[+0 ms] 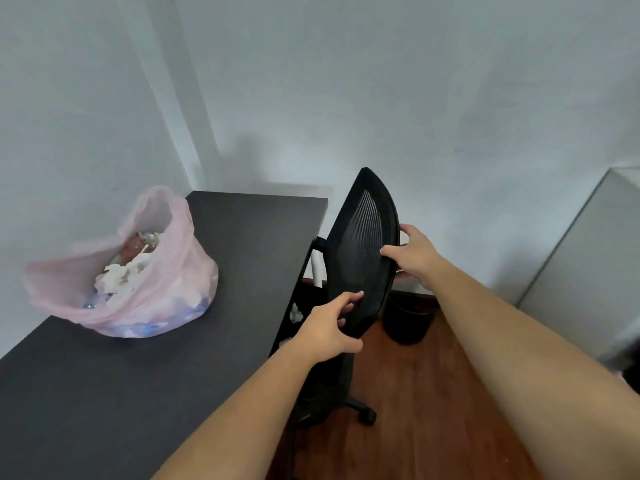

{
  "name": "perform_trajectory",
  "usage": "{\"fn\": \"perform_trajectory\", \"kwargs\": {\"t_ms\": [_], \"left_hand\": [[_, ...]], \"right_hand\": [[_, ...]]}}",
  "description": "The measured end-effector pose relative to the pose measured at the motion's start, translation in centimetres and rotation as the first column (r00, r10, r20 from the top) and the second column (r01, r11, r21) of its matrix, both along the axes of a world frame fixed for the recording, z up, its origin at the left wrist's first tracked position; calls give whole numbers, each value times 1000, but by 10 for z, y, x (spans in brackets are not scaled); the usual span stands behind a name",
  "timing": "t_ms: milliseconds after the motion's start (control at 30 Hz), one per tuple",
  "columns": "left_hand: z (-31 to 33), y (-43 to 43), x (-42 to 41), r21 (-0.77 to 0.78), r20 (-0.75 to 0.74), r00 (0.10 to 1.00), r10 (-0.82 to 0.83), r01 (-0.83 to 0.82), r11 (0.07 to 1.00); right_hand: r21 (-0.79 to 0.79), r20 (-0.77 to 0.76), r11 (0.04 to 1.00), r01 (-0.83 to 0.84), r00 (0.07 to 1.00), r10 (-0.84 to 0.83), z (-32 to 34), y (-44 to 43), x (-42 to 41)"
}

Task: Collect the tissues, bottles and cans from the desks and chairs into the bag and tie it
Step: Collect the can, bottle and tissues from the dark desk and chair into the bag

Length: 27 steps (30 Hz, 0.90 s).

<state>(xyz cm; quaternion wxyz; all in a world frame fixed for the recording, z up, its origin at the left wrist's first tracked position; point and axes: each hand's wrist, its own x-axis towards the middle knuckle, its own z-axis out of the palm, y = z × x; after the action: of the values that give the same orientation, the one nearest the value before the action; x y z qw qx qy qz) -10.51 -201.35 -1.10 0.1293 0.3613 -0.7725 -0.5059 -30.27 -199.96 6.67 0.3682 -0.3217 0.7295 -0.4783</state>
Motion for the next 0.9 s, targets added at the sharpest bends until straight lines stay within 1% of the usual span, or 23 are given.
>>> {"fn": "perform_trajectory", "kwargs": {"t_ms": [67,167,333,533,600,800,900], "left_hand": [[0,14,-18,23,-9,1000,-7,7,1000],[-1,39,-47,2,-12,1000,-11,11,1000],[1,90,-116,-20,-48,998,-40,39,999],[-4,132,-176,89,-48,987,-154,158,983],[-5,146,-192,88,-50,985,-167,170,981],[-3,177,-236,63,-41,966,-255,257,964],[-2,181,-239,62,-39,963,-265,267,962]], "right_hand": [[6,-26,1000,1,1000,0,4,15,-17],[24,-40,1000,19,999,-18,4,38,-46],[32,-140,998,60,989,-55,7,89,-106],[53,-296,989,139,948,-118,11,145,-174],[68,-354,985,162,927,-128,11,159,-193],[56,-342,974,220,921,-188,7,202,-229],[47,-374,974,223,908,-190,6,208,-235]]}}
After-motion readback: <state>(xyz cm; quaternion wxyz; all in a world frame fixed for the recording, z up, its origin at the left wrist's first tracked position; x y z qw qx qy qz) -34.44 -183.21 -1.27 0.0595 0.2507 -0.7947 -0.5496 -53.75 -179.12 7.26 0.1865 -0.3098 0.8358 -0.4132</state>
